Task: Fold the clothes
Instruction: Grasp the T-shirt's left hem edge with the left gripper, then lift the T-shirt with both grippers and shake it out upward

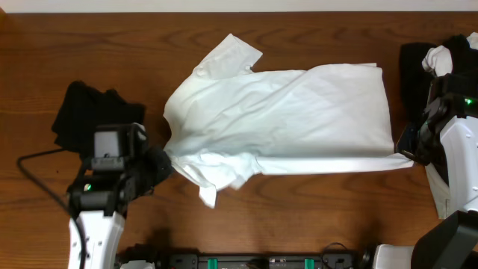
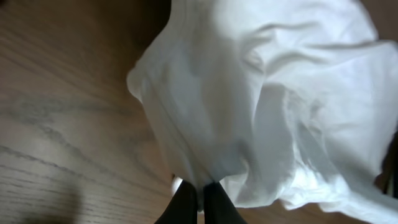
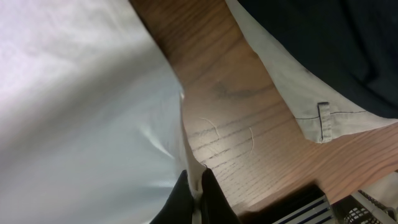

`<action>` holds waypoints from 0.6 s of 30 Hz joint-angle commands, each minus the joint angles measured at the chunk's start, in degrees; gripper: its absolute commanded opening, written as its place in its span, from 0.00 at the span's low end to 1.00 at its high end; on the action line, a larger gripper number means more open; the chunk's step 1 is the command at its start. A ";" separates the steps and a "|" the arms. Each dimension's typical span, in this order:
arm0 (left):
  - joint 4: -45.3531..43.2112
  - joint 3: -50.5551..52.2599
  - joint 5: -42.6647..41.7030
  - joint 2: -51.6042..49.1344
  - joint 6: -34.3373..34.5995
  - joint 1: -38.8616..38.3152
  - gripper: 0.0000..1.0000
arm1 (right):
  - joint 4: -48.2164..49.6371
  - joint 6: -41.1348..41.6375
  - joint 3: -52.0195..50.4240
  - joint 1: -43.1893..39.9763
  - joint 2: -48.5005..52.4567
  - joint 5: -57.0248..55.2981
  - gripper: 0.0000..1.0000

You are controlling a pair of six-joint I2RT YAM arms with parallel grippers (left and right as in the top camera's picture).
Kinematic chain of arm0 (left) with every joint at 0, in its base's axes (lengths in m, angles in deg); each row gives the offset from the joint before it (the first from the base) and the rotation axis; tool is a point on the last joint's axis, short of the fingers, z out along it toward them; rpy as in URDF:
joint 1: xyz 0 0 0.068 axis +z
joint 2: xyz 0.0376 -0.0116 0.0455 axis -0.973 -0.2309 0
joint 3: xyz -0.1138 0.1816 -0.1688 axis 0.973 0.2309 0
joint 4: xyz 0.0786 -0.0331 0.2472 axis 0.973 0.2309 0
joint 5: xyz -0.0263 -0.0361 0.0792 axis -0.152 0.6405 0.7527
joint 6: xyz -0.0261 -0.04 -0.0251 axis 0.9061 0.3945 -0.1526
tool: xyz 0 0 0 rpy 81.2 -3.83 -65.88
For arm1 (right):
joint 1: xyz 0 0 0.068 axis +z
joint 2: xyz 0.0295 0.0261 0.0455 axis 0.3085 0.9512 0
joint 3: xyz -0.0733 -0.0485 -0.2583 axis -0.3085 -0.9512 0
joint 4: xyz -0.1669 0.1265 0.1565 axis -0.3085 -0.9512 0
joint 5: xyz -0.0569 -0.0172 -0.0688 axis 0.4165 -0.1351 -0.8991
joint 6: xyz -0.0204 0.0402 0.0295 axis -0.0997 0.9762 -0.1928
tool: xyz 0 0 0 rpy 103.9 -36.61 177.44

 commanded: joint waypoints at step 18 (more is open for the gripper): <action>3.52 -18.51 -1.20 0.79 -8.28 2.93 0.06 | 2.99 -5.31 1.86 -0.37 -4.09 12.24 0.01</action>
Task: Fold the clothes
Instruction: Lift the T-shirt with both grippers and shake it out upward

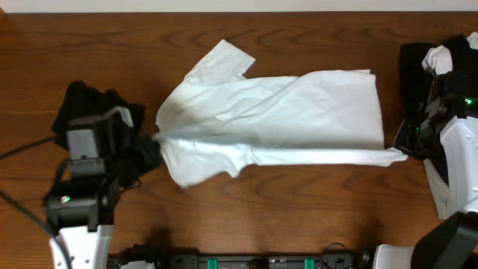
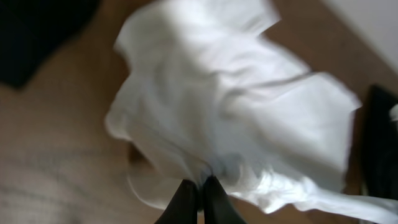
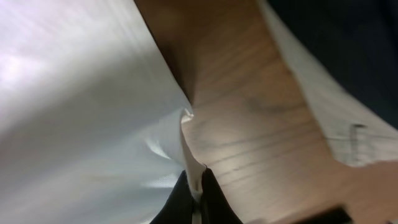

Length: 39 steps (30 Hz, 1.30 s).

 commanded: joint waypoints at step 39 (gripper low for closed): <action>20.57 -48.19 1.22 -28.44 -8.37 0.48 0.06 | -5.55 -1.75 24.02 -2.73 -8.59 5.79 0.01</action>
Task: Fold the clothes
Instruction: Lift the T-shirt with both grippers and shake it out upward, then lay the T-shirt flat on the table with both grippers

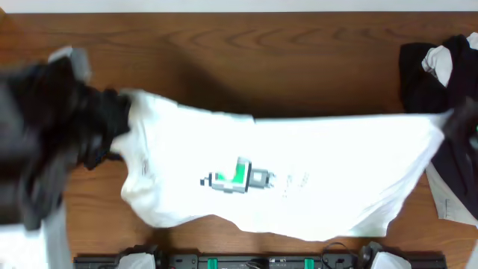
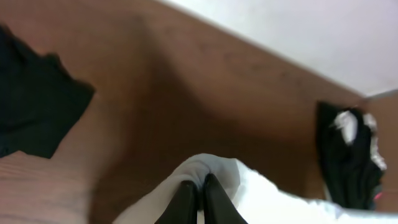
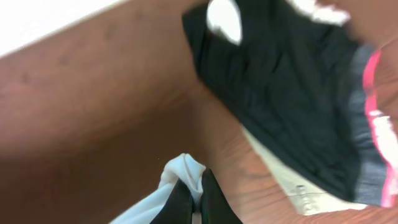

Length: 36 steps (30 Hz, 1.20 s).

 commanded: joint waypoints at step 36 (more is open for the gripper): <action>10.43 5.68 -10.21 -26.29 -21.09 -3.45 0.06 | -5.73 5.38 -7.63 0.52 20.72 -10.58 0.01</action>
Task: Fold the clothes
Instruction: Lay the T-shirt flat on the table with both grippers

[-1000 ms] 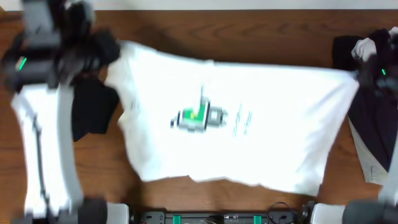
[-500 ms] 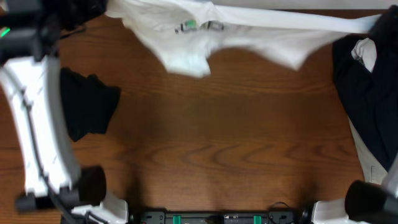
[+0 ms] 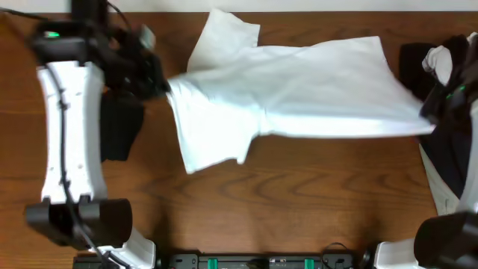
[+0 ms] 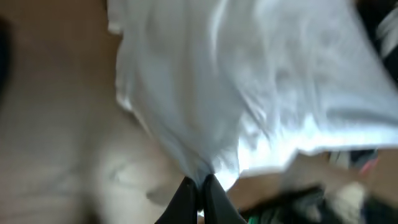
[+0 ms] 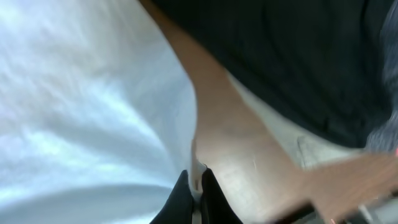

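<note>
A white T-shirt [image 3: 299, 86] is stretched across the far half of the table, one sleeve [image 3: 224, 33] pointing to the back, the other [image 3: 213, 146] hanging toward the front. My left gripper [image 3: 160, 84] is shut on its left end [image 4: 199, 177]. My right gripper [image 3: 429, 112] is shut on its right hem corner [image 5: 198, 174]. Both wrist views are blurred.
A pile of dark clothes with white and light pieces [image 3: 441, 60] lies at the right edge, also seen as dark cloth [image 5: 292, 56]. A black garment [image 3: 119, 127] lies at the left under my left arm. Bare wooden table [image 3: 299, 202] in front.
The shirt was held high and spread toward the camera, its print showing. Now it is stretched over the table's far half, with both grippers farther back, still shut on it.
The shirt lay on the table with my grippers shut on its left and right ends. Then it was pulled taut lengthwise. Then it hung spread in the air between both grippers. Now it is stretched out farther back on the table.
</note>
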`<action>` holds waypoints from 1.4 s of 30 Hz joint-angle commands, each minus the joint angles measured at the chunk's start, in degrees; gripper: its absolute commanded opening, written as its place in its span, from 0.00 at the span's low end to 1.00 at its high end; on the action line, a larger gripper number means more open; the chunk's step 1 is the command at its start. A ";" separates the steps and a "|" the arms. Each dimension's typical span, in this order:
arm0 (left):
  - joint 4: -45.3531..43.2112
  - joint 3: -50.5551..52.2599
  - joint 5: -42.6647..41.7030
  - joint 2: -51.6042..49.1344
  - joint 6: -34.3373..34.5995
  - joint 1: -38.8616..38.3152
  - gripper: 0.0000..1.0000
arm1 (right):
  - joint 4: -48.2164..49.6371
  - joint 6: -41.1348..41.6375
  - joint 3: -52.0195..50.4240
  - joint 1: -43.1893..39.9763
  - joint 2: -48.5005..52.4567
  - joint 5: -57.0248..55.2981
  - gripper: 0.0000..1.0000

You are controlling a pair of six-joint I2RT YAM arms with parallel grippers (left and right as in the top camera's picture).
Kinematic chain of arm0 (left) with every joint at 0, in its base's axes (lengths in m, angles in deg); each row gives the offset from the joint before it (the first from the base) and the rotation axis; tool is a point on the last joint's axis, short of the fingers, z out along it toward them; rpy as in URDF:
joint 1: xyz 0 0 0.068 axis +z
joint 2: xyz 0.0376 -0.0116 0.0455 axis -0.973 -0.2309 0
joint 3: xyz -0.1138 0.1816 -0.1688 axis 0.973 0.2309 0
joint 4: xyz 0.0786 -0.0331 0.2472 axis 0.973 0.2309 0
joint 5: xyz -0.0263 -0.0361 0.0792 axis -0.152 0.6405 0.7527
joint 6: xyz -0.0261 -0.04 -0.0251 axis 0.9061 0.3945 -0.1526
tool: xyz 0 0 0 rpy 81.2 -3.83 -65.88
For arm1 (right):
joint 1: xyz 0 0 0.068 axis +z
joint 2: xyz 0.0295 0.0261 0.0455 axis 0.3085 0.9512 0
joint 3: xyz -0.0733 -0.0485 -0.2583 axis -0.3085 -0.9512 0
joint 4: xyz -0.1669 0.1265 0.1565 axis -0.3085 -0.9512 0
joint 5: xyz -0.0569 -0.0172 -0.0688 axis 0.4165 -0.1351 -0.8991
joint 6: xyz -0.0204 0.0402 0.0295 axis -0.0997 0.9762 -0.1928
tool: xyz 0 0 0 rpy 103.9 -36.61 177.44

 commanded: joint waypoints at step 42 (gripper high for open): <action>-24.74 46.71 6.56 20.37 10.08 -1.68 0.06 | 16.26 5.11 -28.98 -0.37 -6.38 -0.63 0.01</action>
